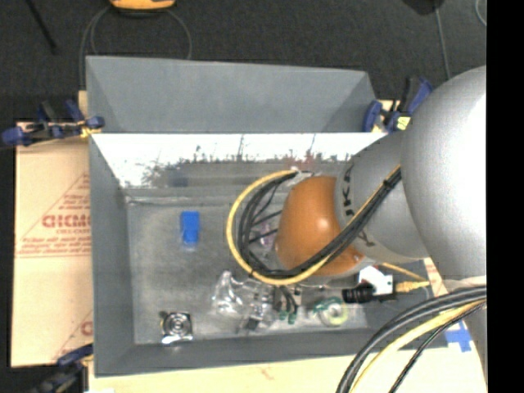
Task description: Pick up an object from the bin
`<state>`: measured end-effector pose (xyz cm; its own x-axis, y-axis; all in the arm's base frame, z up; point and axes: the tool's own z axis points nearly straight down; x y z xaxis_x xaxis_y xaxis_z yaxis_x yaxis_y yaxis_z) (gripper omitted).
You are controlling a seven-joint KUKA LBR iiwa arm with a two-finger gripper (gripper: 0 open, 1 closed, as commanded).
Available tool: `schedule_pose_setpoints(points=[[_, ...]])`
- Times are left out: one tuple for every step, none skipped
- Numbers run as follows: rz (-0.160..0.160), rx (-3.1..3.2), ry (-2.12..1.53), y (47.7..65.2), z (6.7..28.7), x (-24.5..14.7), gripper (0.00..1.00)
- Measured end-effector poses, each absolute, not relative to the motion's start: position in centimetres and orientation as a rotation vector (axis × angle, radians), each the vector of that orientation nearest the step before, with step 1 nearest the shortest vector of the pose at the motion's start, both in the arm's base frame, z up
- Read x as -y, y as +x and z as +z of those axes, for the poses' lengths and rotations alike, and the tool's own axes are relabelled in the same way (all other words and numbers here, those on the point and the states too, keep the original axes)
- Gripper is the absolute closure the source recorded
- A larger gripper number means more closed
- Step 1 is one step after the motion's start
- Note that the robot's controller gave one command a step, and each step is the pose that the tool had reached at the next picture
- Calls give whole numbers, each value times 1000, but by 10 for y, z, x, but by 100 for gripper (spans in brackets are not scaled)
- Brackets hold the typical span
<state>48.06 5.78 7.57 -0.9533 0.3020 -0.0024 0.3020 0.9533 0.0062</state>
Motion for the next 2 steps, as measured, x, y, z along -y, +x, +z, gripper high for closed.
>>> schedule_pose_setpoints(points=[[4,-3103,472,482,78,-58,0],[7,-3097,474,484,81,-58,100]])
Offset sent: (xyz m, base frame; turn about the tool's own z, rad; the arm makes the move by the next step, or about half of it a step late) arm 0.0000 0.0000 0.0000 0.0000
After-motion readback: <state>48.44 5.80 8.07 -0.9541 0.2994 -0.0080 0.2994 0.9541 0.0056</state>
